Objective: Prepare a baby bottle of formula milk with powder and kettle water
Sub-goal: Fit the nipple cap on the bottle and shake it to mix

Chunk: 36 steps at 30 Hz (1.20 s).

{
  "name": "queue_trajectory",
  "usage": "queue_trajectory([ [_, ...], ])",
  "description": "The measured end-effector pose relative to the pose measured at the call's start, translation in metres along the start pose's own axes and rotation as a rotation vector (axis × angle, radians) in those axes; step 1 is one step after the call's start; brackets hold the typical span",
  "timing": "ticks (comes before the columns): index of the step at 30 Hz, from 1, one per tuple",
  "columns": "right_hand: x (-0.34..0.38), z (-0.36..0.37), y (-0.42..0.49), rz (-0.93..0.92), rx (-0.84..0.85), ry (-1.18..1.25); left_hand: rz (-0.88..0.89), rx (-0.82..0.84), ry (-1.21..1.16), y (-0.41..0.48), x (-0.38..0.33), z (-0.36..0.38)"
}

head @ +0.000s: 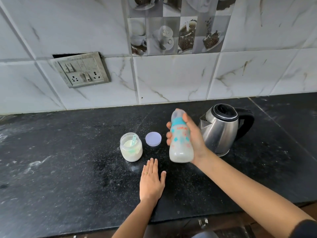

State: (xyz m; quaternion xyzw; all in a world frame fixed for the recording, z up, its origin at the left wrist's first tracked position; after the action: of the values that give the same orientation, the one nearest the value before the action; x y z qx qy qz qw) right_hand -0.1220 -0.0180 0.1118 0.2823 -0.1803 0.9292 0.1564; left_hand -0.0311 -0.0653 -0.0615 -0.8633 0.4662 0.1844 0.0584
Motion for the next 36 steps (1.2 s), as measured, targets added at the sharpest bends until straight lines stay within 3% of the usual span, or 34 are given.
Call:
queue_trajectory([
  [2,-0.001,0.002,-0.002,0.004,0.013,-0.026,0.002,-0.003,0.002,-0.001,0.000,0.000],
  [6,0.029,-0.010,0.009,-0.064,-0.104,0.245,0.005,-0.007,0.003,0.000,0.000,-0.001],
  [12,0.002,-0.003,-0.001,0.007,-0.036,-0.002,0.003,-0.006,0.003,-0.001,-0.001,-0.001],
  [16,0.036,-0.013,0.010,-0.101,-0.125,0.261,0.007,-0.012,0.002,0.000,-0.001,-0.003],
  [22,0.006,0.014,-0.003,-0.030,0.097,-0.014,0.000,-0.011,-0.001,-0.002,0.000,-0.001],
  [27,0.033,0.002,0.006,-0.073,-0.053,0.222,0.003,-0.013,0.007,-0.001,0.000,-0.004],
  [32,0.010,0.012,-0.001,-0.022,0.054,-0.015,0.004,-0.021,-0.018,-0.001,-0.001,-0.002],
  [36,0.038,-0.001,0.010,-0.088,-0.066,0.218,0.006,-0.015,-0.005,-0.001,-0.001,-0.003],
])
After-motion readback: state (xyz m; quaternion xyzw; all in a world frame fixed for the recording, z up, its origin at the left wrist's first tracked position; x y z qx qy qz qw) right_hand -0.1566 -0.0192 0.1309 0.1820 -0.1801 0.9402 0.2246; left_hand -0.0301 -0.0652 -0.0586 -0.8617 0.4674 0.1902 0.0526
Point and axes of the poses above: each hand's wrist, its own y-axis towards the middle knuckle, its own z-axis out of the palm, x = y × z, the point moved 10 cm from there along y, towards the middle knuckle, and after that the axes turned 5 degrees about z, right-handed, at the moved point
